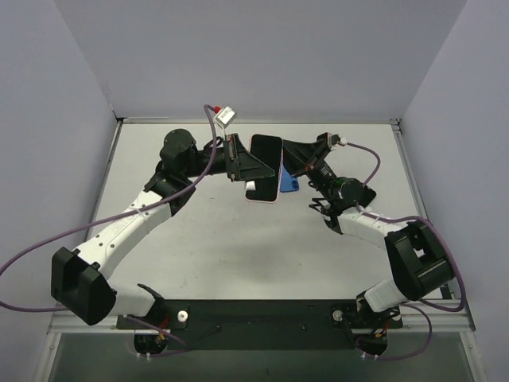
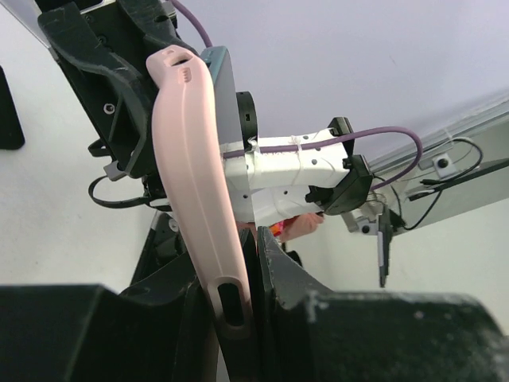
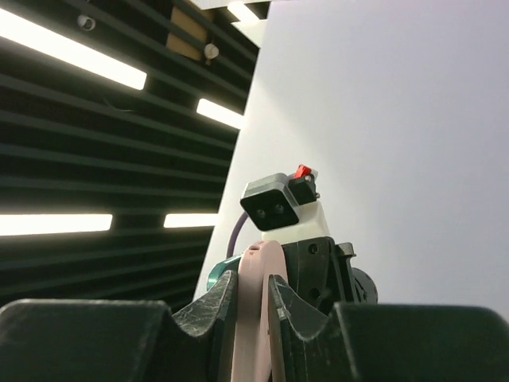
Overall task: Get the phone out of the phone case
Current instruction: Remove the phone case from the phone.
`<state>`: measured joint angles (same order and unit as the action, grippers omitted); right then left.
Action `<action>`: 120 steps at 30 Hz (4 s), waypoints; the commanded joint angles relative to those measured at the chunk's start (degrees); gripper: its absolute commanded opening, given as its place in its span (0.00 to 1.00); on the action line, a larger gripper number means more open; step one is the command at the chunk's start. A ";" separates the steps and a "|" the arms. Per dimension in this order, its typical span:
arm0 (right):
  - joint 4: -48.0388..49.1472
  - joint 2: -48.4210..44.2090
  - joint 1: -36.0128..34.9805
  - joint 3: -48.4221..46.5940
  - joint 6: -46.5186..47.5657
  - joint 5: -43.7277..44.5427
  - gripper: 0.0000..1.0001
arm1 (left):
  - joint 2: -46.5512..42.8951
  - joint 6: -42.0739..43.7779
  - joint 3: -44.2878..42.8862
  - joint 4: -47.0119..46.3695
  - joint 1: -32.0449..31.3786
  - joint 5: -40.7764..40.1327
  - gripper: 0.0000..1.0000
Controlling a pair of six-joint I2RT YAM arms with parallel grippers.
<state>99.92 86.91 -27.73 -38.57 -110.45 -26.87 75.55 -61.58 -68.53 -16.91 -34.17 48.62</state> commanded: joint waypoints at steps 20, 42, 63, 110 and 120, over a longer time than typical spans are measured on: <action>-54.35 -5.52 -4.27 4.38 39.15 -31.93 0.24 | 12.95 -31.84 -2.66 -66.05 5.78 3.06 0.00; -86.64 -14.57 -2.26 -4.94 52.18 -17.26 0.00 | 22.62 -35.36 3.40 -72.74 6.49 3.85 0.08; -113.71 -16.69 4.08 -16.19 64.93 -2.05 0.00 | 15.61 4.15 16.25 -22.33 8.77 2.54 0.90; -138.15 18.03 -16.04 -30.08 74.77 21.34 0.13 | 12.78 11.22 19.14 14.18 8.51 -16.01 0.88; -136.75 21.27 -17.71 -28.94 74.68 20.55 0.14 | 13.75 10.25 19.93 12.60 8.51 -15.22 0.87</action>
<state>-33.71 101.91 -42.57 -72.44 -34.50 -0.19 88.90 -50.57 -49.17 -0.75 -25.82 31.99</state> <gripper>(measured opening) 0.141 0.872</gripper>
